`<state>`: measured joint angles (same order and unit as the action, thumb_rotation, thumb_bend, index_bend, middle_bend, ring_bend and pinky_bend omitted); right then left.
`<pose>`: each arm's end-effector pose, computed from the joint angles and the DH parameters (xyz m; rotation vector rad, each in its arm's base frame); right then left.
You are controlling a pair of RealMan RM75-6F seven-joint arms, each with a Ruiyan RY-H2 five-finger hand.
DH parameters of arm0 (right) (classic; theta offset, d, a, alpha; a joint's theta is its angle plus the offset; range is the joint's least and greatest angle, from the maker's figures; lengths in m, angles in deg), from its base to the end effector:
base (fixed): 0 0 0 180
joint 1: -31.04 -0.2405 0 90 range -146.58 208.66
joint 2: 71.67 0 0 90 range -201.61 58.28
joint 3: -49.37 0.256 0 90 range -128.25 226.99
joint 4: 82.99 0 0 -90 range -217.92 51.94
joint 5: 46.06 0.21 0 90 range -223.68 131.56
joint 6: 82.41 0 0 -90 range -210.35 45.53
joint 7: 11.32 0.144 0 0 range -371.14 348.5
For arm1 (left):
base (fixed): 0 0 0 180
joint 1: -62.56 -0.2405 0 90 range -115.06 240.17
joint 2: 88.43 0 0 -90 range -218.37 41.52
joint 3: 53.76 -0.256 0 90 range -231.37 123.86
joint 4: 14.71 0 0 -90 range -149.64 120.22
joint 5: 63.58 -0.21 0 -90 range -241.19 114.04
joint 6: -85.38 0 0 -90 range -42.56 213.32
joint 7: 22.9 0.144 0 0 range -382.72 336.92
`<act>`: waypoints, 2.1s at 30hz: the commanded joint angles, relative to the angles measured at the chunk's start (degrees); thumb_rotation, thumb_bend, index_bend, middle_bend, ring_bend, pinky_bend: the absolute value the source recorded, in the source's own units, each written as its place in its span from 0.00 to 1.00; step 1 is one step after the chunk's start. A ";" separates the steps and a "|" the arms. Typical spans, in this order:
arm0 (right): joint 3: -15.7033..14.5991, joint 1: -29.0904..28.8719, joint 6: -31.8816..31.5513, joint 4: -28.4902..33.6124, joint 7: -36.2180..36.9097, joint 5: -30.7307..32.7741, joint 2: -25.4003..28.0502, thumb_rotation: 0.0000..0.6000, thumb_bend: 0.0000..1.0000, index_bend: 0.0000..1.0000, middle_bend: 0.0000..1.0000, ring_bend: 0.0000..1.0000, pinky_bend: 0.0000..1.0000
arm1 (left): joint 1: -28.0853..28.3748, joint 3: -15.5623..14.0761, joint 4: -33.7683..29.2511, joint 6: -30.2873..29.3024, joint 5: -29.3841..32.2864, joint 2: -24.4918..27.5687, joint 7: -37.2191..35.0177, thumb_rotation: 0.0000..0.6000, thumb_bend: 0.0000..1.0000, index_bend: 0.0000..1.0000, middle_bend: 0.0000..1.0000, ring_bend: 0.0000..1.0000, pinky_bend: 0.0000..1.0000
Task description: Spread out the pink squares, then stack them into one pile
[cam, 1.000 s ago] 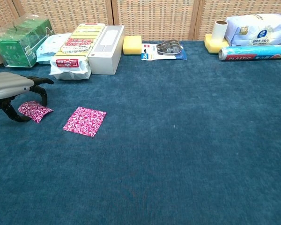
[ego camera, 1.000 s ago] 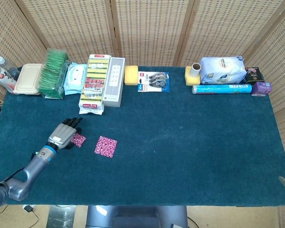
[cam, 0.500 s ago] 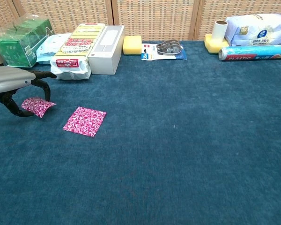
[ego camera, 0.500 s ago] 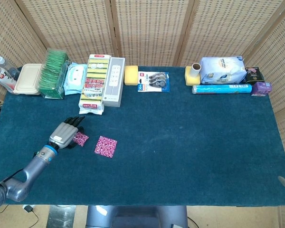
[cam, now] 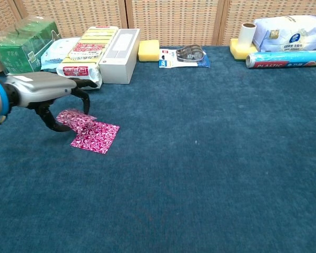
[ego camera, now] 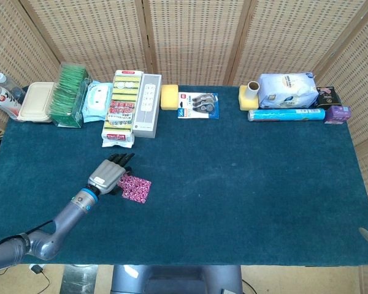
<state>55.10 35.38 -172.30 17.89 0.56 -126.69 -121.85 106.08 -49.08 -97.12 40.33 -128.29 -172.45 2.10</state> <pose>-0.3205 -0.1386 0.2435 1.1133 -0.9809 0.9271 -0.1874 0.3388 -0.0172 -2.0847 -0.8087 -0.6179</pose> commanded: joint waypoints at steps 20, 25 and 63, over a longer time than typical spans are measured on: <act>0.00 0.38 -0.42 -0.30 2.18 -0.30 0.74 1.00 0.02 0.21 0.05 0.00 0.00 | 9.90 -0.80 -11.25 -12.22 31.45 -6.45 28.73 1.00 0.26 0.39 0.00 0.00 0.09; 0.02 0.48 -0.61 -0.32 2.50 -0.35 0.85 1.00 0.02 0.21 0.05 0.00 0.00 | 10.65 -1.33 -11.50 -13.30 33.14 -6.74 29.63 1.00 0.26 0.32 0.00 0.00 0.09; -0.03 0.49 -0.67 -0.38 2.57 -0.50 0.78 1.00 0.03 0.21 0.05 0.00 0.00 | 13.19 -3.51 -13.15 -13.22 38.89 -4.85 27.82 1.00 0.23 0.23 0.00 0.00 0.09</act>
<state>55.08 35.87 -172.98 17.51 3.13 -127.19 -121.07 119.10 -52.34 -109.61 27.55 -90.30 -177.64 29.43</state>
